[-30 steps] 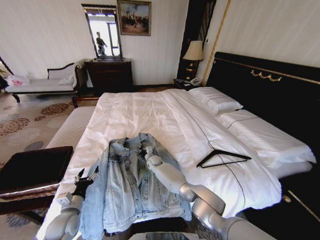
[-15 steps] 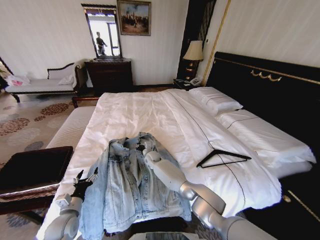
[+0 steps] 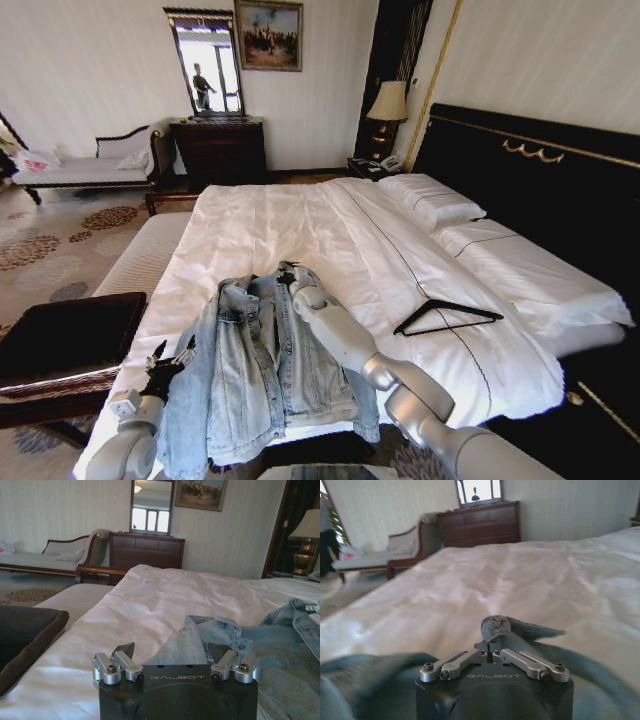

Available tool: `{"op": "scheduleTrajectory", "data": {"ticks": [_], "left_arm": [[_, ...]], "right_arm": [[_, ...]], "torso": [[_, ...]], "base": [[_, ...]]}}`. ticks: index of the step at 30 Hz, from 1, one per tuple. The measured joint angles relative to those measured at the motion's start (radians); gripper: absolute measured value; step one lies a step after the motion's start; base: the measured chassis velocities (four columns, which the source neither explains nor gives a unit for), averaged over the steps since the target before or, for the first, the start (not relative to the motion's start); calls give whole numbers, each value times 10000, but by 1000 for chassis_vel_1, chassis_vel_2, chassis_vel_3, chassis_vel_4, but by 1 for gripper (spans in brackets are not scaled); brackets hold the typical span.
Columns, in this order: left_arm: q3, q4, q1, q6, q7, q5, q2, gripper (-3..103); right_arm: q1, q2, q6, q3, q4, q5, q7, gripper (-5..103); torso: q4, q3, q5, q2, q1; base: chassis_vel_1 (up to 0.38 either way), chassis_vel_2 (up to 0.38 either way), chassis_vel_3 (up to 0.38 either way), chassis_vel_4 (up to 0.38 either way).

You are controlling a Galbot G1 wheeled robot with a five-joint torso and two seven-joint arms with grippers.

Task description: Pick up the clothes from the bed and hang them on the clothes hanger.

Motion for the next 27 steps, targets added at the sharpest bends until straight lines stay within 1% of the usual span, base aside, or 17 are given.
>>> {"op": "scheduleTrajectory", "data": {"ticks": [2,6,7,8,19,24,25,26,27], "left_arm": [[9,-52,-2,30,-4,8,27,85],[47,-91,6,76,-25,36,66,85],[58,-101,7,88,-33,41,74,88],[79,-117,4,103,-39,51,79,85],[338,-208,-159,304,-160,141,138,85],[521,-169,-332,407,-236,157,234,85],[562,-167,-363,426,-246,160,247,85],[562,-167,-363,426,-246,160,247,85],[613,-168,-395,452,-257,161,258,85]], "right_arm": [[-125,-139,-35,234,-10,-141,71,0],[-253,-352,-75,577,-67,-315,139,0],[-273,-401,-75,617,-67,-325,144,0],[-306,-484,-76,674,-61,-334,146,0],[-630,-981,-253,829,176,-561,307,0],[-756,-1049,-294,842,195,-634,359,0],[-768,-1040,-302,858,195,-633,374,-3],[-768,-1040,-302,858,195,-633,374,-3],[-783,-1028,-303,867,189,-675,379,2]], "torso": [[-1,-1,1,0,0],[2,0,2,0,0],[2,0,2,0,0],[1,0,2,0,0],[2,0,1,0,0],[1,0,1,0,0],[1,0,0,0,0],[1,0,0,0,0],[1,-1,0,0,0]], "base": [[0,0,0,0],[0,0,0,0],[0,0,0,0],[0,0,0,0],[0,0,0,0],[0,0,0,0],[0,0,0,0],[0,0,0,0],[0,0,0,0]]}}
